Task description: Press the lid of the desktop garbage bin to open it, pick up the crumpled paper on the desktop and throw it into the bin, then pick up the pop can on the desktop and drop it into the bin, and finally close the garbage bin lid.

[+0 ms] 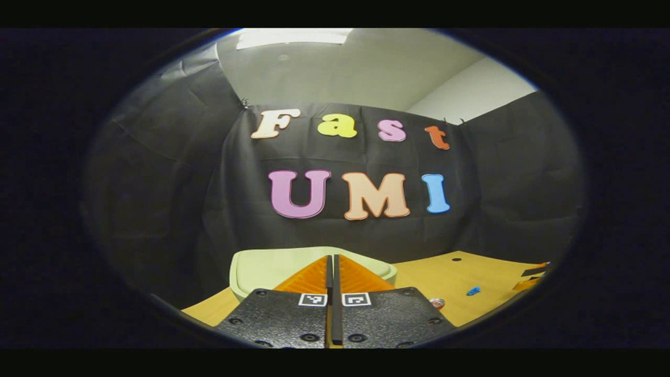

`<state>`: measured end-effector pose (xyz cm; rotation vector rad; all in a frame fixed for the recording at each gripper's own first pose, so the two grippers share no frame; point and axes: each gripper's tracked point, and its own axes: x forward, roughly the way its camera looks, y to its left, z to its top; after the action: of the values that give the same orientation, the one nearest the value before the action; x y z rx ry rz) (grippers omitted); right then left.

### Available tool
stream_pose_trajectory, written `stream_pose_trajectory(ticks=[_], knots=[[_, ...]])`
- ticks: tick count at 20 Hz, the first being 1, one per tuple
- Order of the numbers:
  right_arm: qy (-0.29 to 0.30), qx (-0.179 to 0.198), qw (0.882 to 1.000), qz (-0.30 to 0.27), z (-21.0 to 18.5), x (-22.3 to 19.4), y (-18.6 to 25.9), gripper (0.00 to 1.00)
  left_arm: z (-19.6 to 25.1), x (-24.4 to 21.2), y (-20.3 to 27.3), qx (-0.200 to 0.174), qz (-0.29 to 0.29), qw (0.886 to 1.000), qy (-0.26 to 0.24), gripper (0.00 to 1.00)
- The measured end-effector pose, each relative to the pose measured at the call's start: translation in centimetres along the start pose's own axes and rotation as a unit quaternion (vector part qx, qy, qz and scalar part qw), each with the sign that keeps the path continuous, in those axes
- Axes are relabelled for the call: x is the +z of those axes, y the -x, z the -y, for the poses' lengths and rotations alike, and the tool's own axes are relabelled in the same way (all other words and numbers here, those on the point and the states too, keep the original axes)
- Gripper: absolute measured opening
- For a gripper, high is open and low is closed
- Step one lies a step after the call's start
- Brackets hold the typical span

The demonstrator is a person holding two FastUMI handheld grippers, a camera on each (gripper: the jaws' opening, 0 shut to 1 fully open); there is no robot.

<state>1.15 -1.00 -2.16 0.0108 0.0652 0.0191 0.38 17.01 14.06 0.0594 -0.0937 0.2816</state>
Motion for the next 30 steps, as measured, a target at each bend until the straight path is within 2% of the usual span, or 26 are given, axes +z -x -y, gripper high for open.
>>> stream_pose_trajectory(ticks=[4, 12, 18, 23, 25, 30], knots=[[-0.003, -0.007, 1.0, 0.0, 0.8, 0.0, 0.0, 0.98, -0.8, -2.0, -0.8, 0.002, -0.032, 0.999, -0.002, 0.0], [-0.013, -0.011, 1.0, -0.001, 1.0, 0.0, 0.4, 0.98, -1.6, -2.4, -1.0, 0.023, -0.034, 0.999, -0.027, 0.0], [-0.005, -0.005, 1.0, -0.006, 0.5, -0.1, 0.4, 0.98, -1.5, -2.3, -1.0, 0.01, -0.035, 0.999, -0.036, 0.0], [0.001, -0.005, 1.0, -0.011, 0.3, -0.4, 0.3, 0.98, -1.6, -1.4, -1.3, 0.007, -0.017, 0.999, -0.04, 0.0], [0.004, -0.005, 1.0, -0.008, 0.3, -0.3, 0.4, 0.98, -2.3, -0.6, -1.3, 0.018, -0.011, 0.999, -0.046, 0.0], [0.005, -0.007, 1.0, -0.006, 0.4, -0.2, 0.4, 0.98, -2.4, 4.2, -0.3, 0.037, 0.054, 0.995, -0.077, 0.0]])
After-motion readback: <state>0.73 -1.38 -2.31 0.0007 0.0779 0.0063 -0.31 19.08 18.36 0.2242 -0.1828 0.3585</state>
